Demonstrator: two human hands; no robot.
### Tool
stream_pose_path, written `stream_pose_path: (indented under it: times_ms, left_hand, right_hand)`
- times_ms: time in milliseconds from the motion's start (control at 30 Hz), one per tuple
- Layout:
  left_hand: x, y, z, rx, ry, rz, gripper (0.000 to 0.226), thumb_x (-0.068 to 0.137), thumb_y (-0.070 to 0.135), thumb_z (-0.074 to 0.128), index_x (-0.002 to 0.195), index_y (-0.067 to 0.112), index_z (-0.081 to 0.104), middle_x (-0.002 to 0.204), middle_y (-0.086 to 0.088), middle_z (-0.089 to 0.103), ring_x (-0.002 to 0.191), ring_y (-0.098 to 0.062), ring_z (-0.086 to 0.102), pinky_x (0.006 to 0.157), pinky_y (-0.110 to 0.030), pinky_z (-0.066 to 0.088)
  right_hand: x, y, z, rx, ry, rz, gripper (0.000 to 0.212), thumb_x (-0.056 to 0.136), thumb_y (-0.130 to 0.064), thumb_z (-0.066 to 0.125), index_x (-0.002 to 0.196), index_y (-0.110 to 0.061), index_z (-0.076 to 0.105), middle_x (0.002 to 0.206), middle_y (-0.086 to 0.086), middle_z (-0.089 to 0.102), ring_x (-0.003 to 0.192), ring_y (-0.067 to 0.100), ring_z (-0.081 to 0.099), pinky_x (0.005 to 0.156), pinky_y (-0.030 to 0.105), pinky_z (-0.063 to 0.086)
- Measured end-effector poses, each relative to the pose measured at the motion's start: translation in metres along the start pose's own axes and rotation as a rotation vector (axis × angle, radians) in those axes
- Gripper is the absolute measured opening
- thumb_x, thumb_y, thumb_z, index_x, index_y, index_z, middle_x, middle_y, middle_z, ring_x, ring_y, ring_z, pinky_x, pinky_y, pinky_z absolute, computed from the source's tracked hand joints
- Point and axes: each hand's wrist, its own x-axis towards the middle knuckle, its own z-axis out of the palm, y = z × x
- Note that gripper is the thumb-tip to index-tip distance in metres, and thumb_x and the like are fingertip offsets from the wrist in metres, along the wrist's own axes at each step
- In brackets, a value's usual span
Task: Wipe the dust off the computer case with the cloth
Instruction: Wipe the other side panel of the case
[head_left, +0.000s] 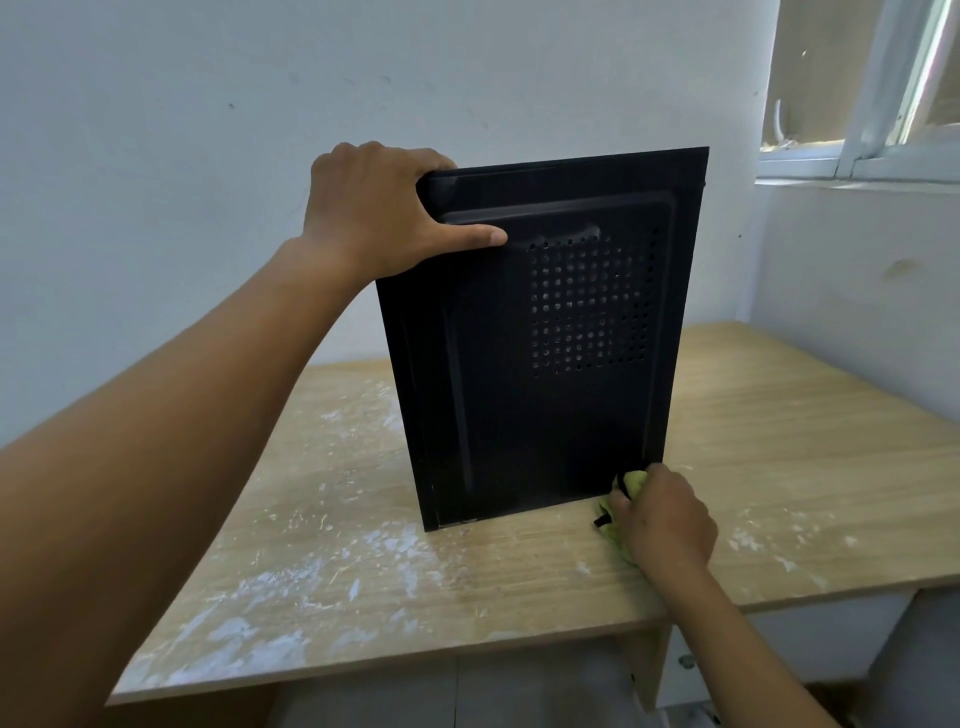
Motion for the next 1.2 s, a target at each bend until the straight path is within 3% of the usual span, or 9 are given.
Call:
stream_pose_path:
  times_ms: [233,500,667,767,1000,1200]
  left_hand:
    - [0.001,-0.001,0.000,0.024,0.009,0.006,0.101,0.051,0.098,0.035,0.120,0.032,0.066,0.095,0.000,0.073,0.092,-0.029,0.064,0.081,-0.037,0.043]
    - [0.001,0.000,-0.001,0.013,0.005,-0.007,0.100,0.049,0.099,0.035,0.119,0.034,0.066,0.095,0.002,0.073,0.093,-0.027,0.065,0.080,-0.034,0.041]
    - [0.000,0.000,-0.002,0.014,-0.010,-0.009,0.093,0.054,0.097,0.049,0.121,0.034,0.066,0.098,0.001,0.073,0.095,-0.027,0.065,0.080,-0.033,0.041]
    - [0.001,0.000,-0.001,0.018,-0.010,-0.013,0.092,0.053,0.096,0.047,0.120,0.036,0.066,0.098,0.003,0.073,0.095,-0.026,0.065,0.079,-0.032,0.039]
    - [0.001,-0.001,0.001,0.010,-0.006,-0.027,0.090,0.054,0.095,0.044,0.119,0.037,0.066,0.099,0.004,0.072,0.096,-0.025,0.065,0.079,-0.032,0.038]
    - [0.001,0.001,-0.002,0.017,-0.020,-0.027,0.087,0.056,0.095,0.052,0.119,0.037,0.065,0.098,0.004,0.072,0.096,-0.025,0.064,0.076,-0.030,0.035]
  right_hand:
    - [-0.024,-0.023,0.017,0.048,-0.121,-0.210,0.031,0.090,-0.043,0.059,0.110,-0.020,0.057,0.096,-0.006,0.048,0.080,0.014,0.047,0.068,0.028,0.037]
    - [0.011,0.008,-0.011,0.000,-0.095,-0.020,0.032,0.088,-0.044,0.061,0.107,-0.018,0.058,0.090,0.000,0.050,0.077,0.021,0.047,0.065,0.030,0.036]
    - [0.018,0.020,-0.008,0.094,-0.002,0.042,0.036,0.088,-0.037,0.062,0.112,-0.011,0.056,0.104,0.008,0.055,0.088,0.030,0.055,0.068,0.033,0.039]
    - [0.014,0.019,-0.008,0.142,0.045,0.069,0.034,0.089,-0.031,0.062,0.112,-0.007,0.052,0.110,0.013,0.052,0.089,0.034,0.053,0.070,0.034,0.037]
    - [-0.019,-0.017,0.006,0.080,-0.027,0.001,0.029,0.090,-0.041,0.060,0.104,-0.017,0.053,0.091,-0.002,0.047,0.073,0.018,0.044,0.066,0.029,0.035]
    - [-0.060,-0.062,0.029,0.042,-0.124,-0.153,0.031,0.092,-0.046,0.056,0.111,-0.023,0.054,0.098,-0.007,0.049,0.079,0.010,0.048,0.067,0.025,0.035]
